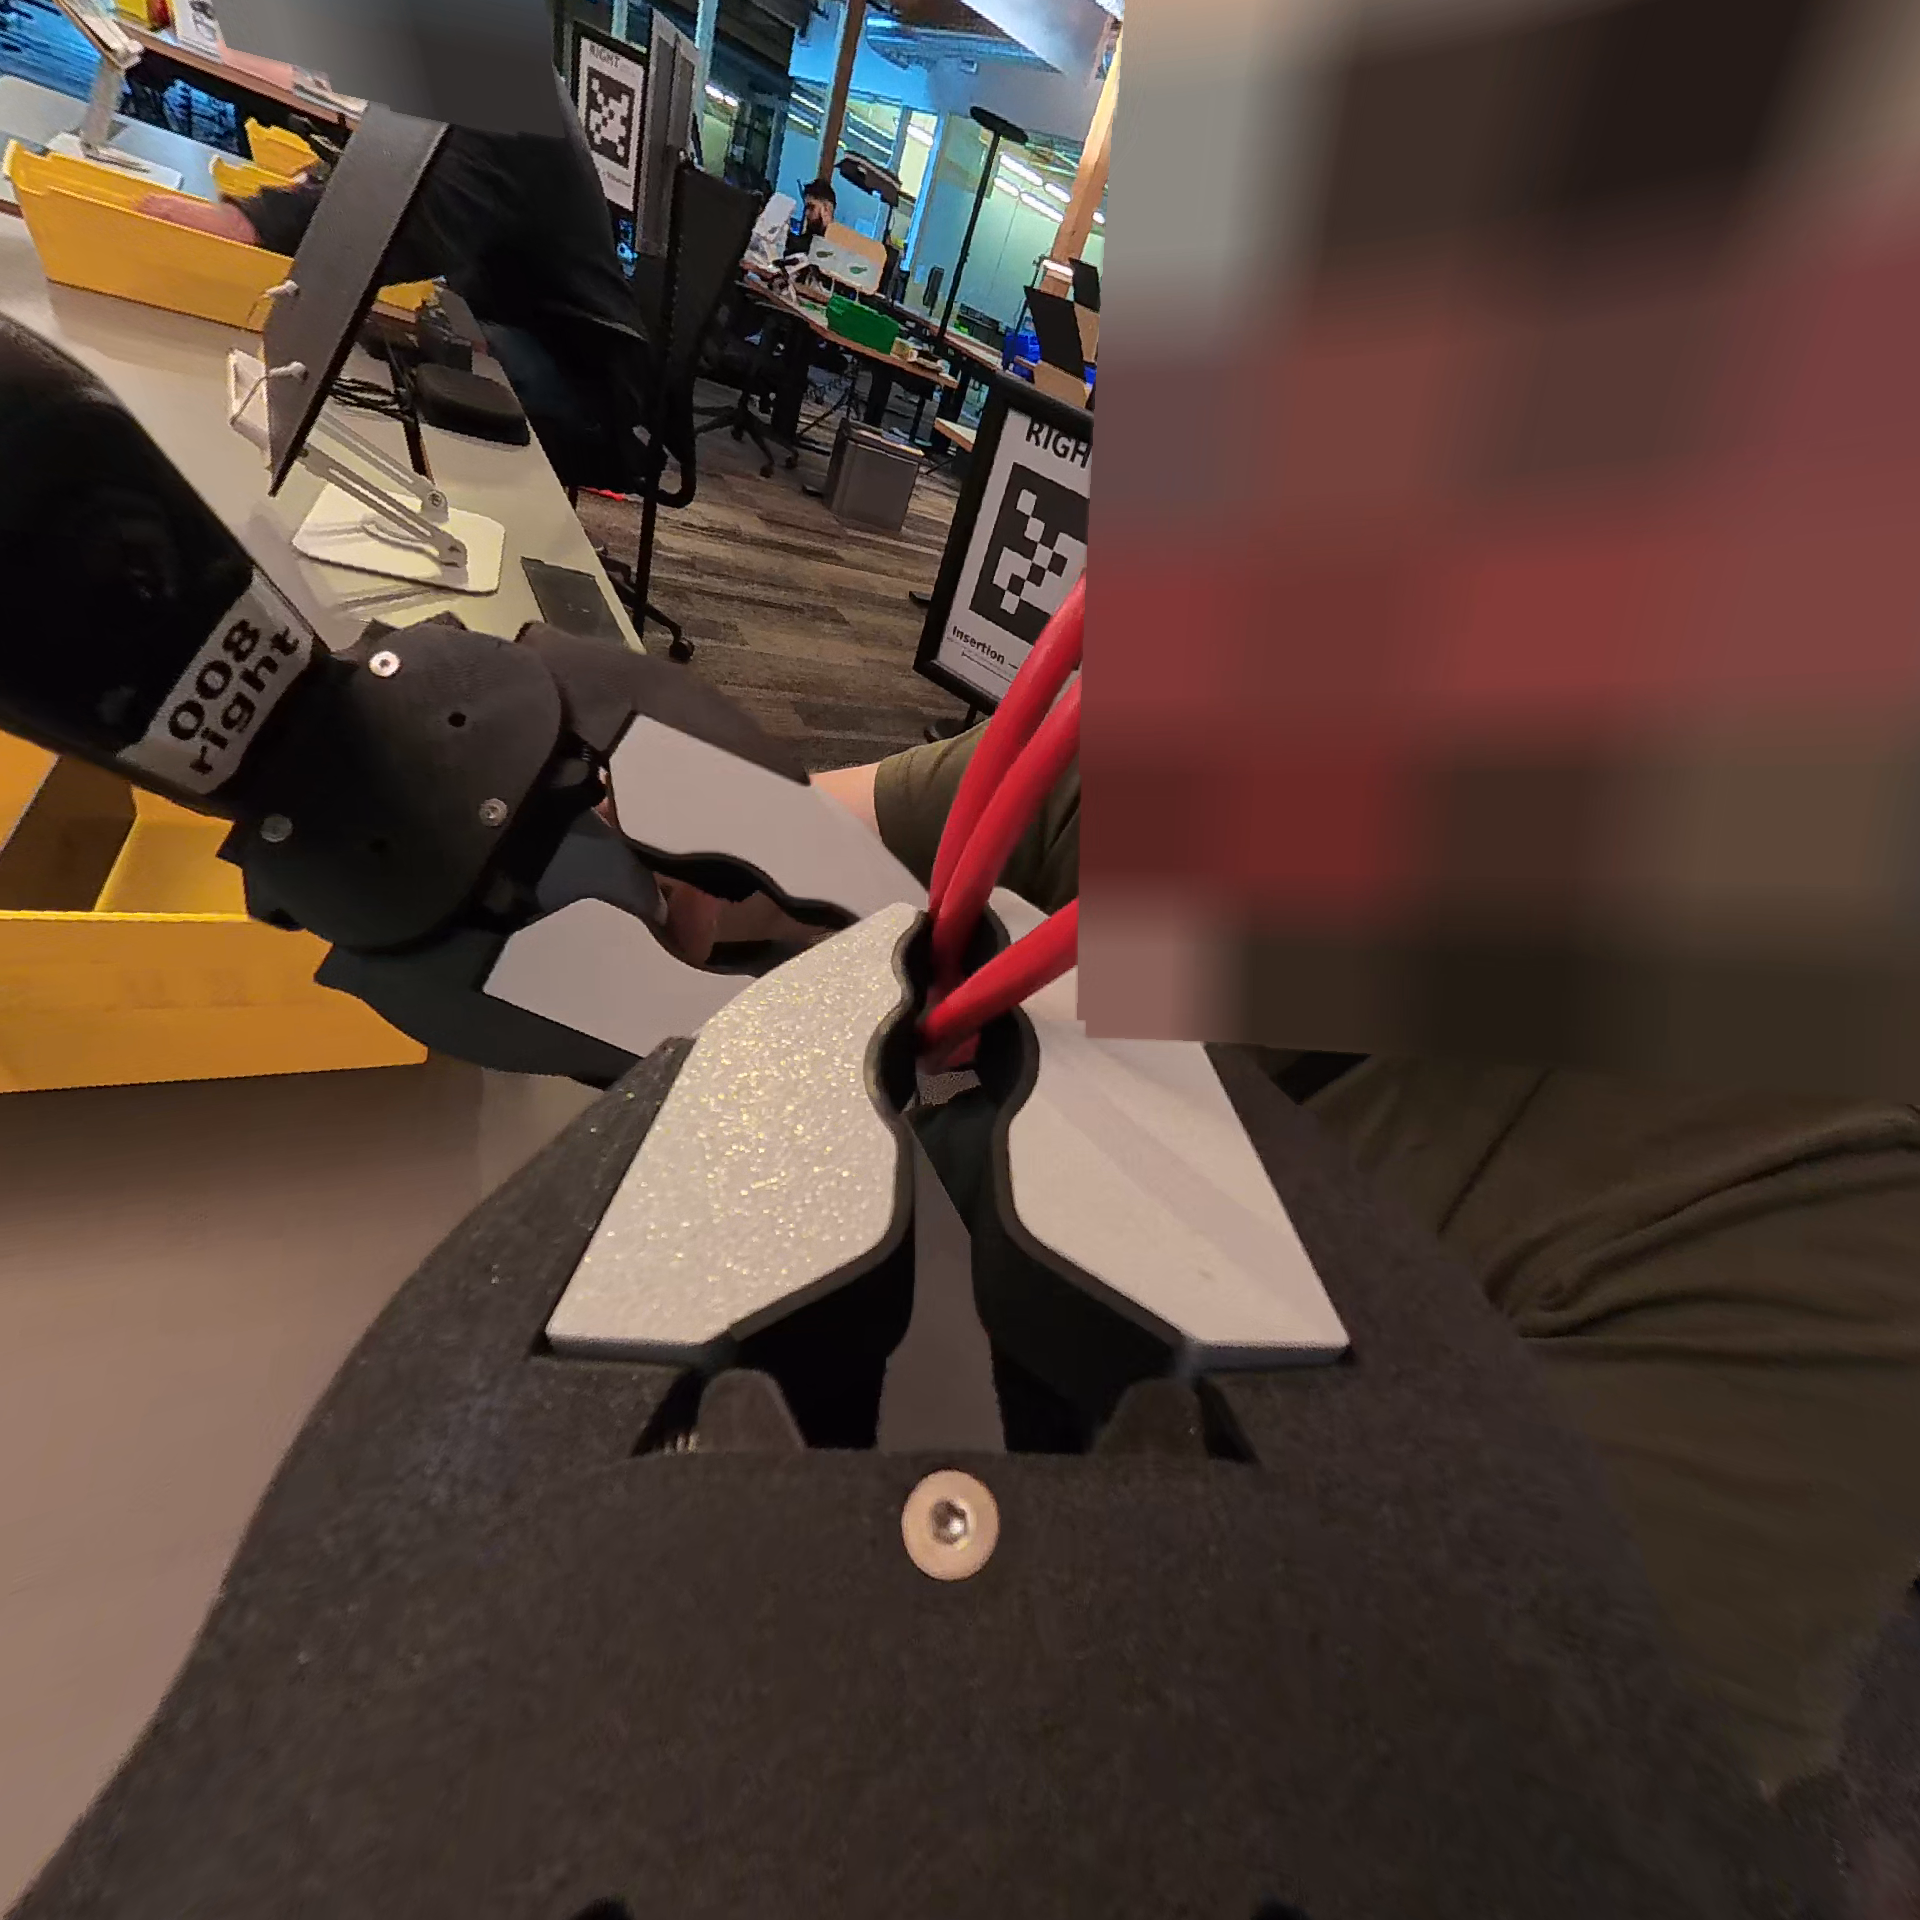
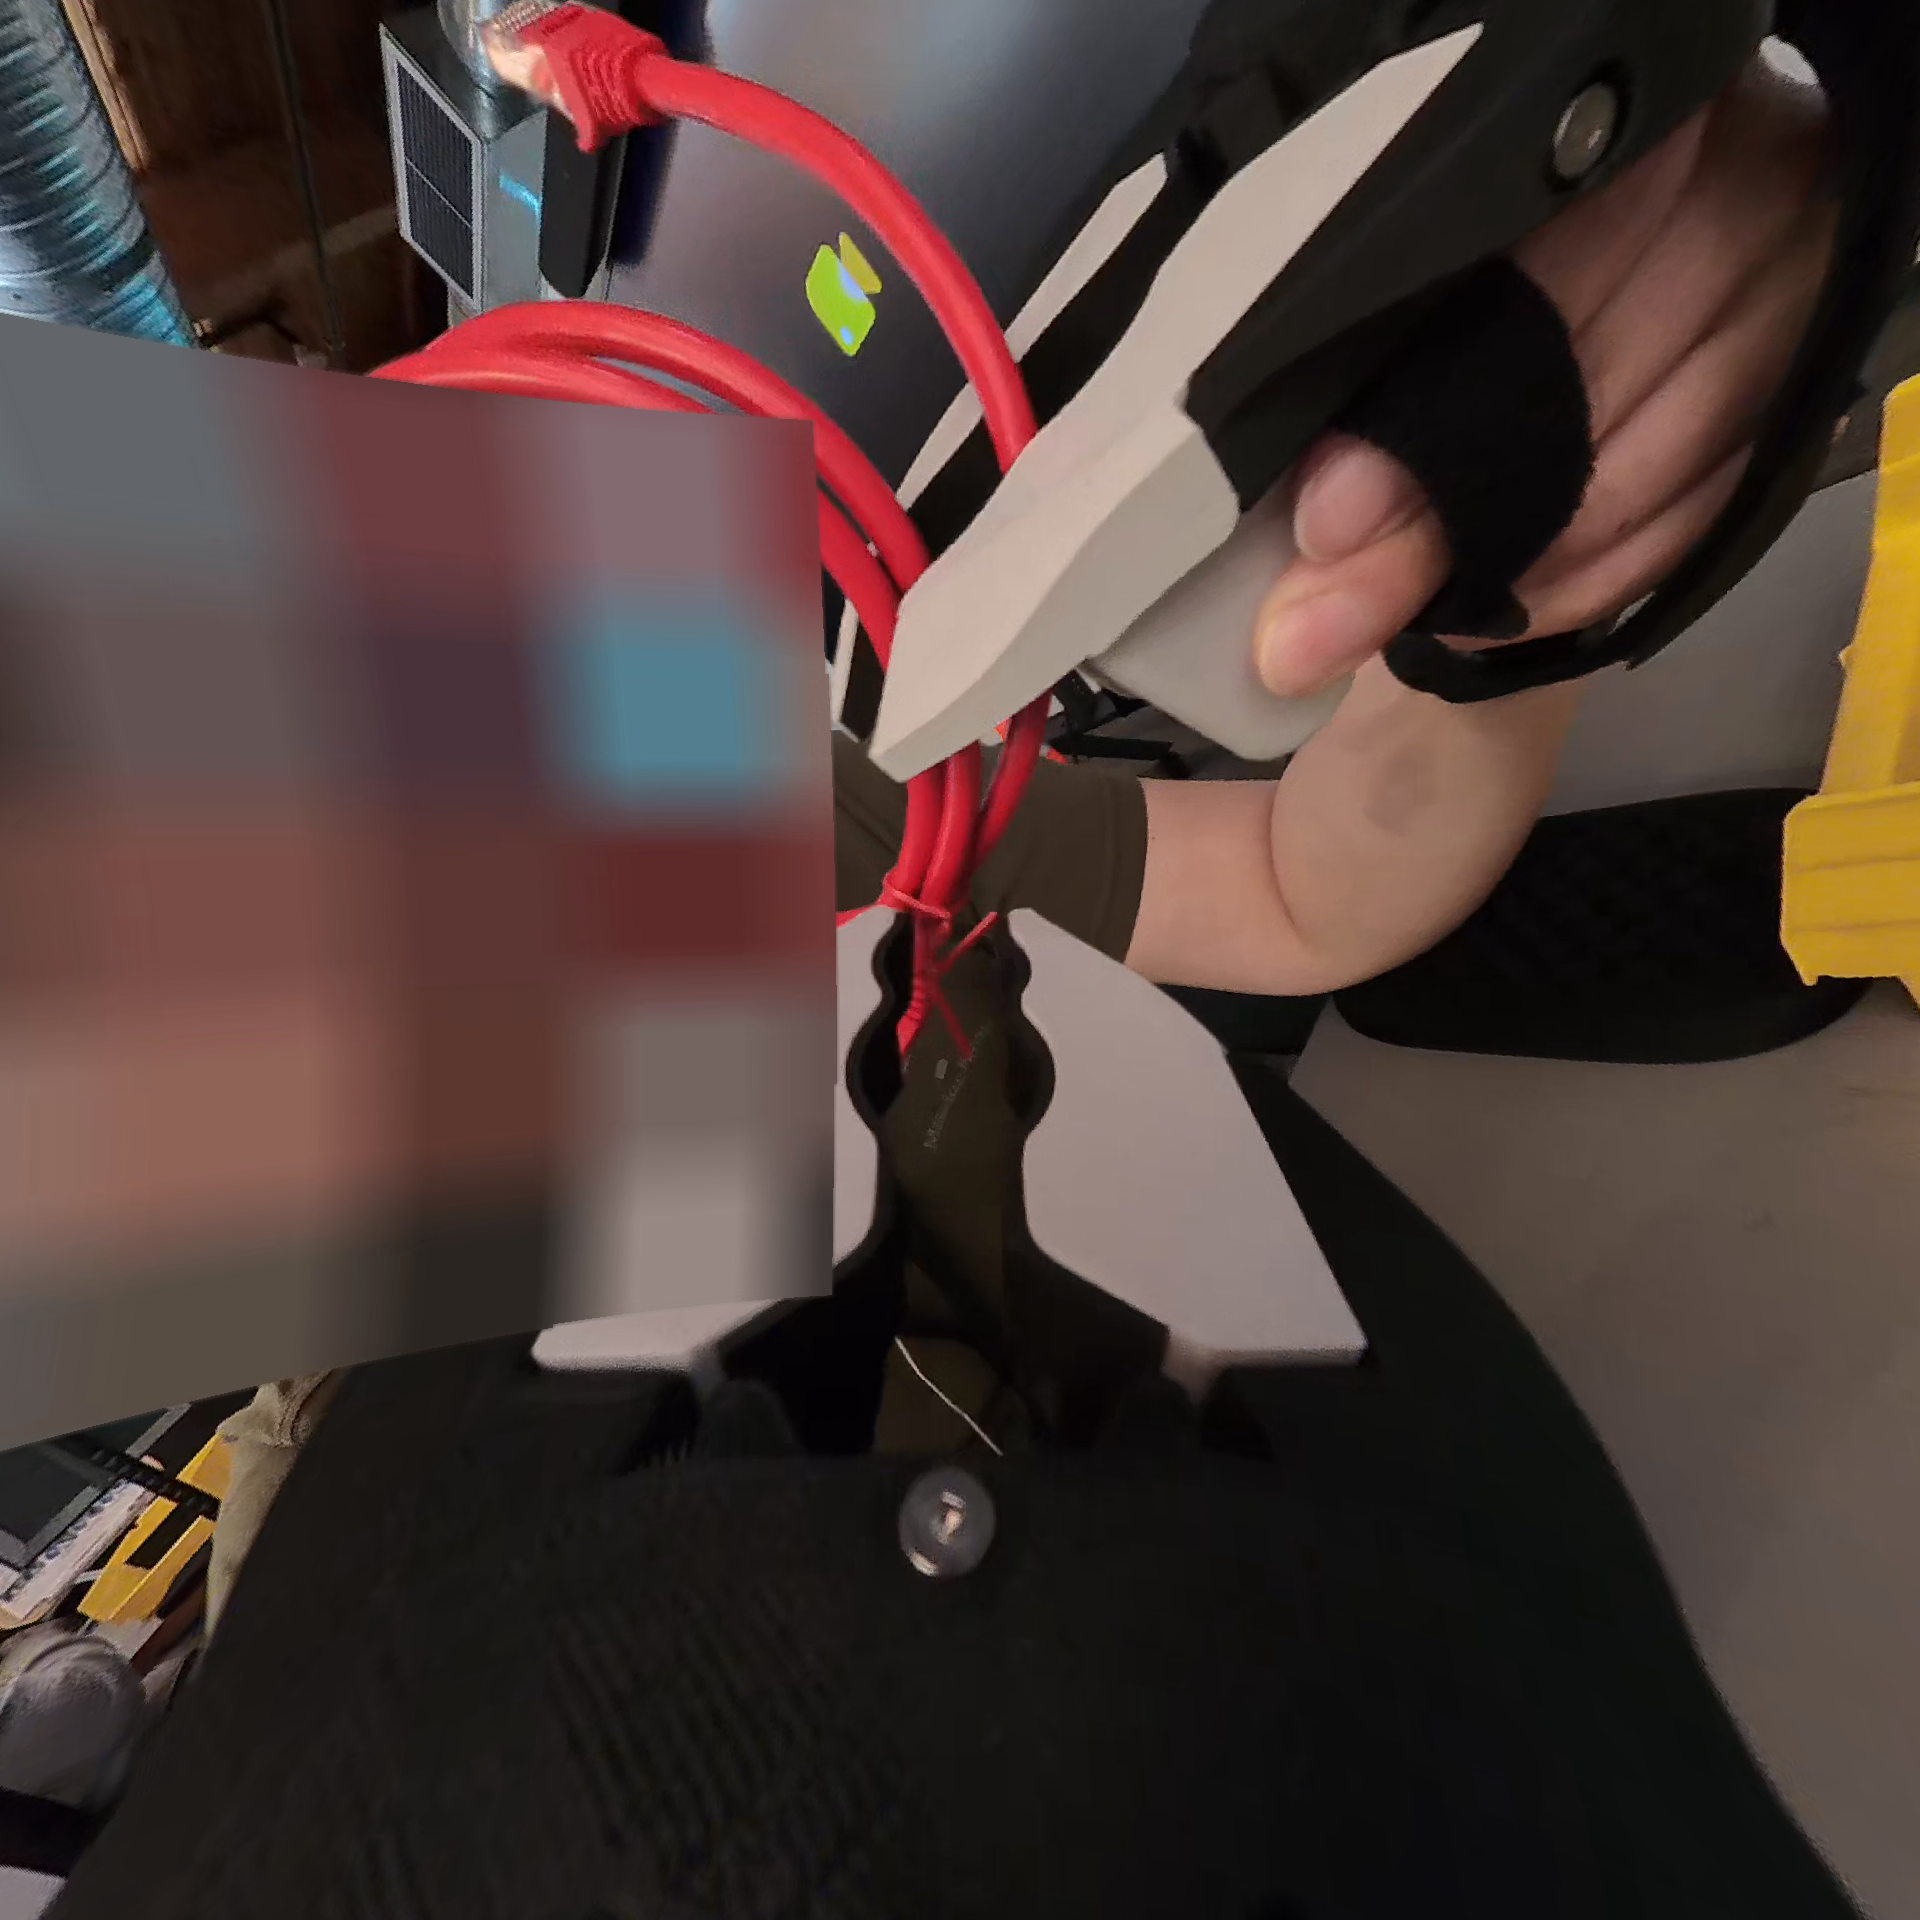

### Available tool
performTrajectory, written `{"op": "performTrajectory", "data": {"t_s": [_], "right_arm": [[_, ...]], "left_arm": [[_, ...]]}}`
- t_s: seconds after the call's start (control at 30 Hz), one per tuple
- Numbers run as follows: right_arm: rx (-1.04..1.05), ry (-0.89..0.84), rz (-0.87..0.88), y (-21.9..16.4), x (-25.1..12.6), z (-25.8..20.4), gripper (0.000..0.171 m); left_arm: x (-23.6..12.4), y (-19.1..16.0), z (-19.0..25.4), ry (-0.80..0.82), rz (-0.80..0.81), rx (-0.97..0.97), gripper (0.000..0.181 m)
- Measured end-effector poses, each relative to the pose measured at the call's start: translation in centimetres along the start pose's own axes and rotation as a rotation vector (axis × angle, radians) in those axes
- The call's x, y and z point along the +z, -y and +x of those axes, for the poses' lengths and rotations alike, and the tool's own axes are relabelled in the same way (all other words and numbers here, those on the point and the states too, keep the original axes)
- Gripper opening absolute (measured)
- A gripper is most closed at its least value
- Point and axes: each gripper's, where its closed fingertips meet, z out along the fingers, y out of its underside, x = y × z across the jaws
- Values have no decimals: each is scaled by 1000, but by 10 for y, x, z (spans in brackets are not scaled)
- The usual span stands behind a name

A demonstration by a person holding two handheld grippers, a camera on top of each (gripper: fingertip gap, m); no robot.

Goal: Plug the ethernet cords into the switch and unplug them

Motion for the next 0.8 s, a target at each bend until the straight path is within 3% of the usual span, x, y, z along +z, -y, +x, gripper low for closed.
{"op": "performTrajectory", "data": {"t_s": [0.2, 0.33, 0.57, 0.8], "right_arm": [[34, 37, -41, -6, 3, 0, 4], [-116, -41, -13, 3, 1, 3, 4], [-787, -391, -59, 17, -1, -2, 4], [-1574, -875, -203, 28, -11, -4, 3]], "left_arm": [[2, -3, 1, 28, -34, 46, 6], [-6, 3, -1, 37, 15, 28, 6], [-13, 15, -2, -13, 114, -38, 6], [-15, 23, -8, -52, 194, -116, 6]]}}
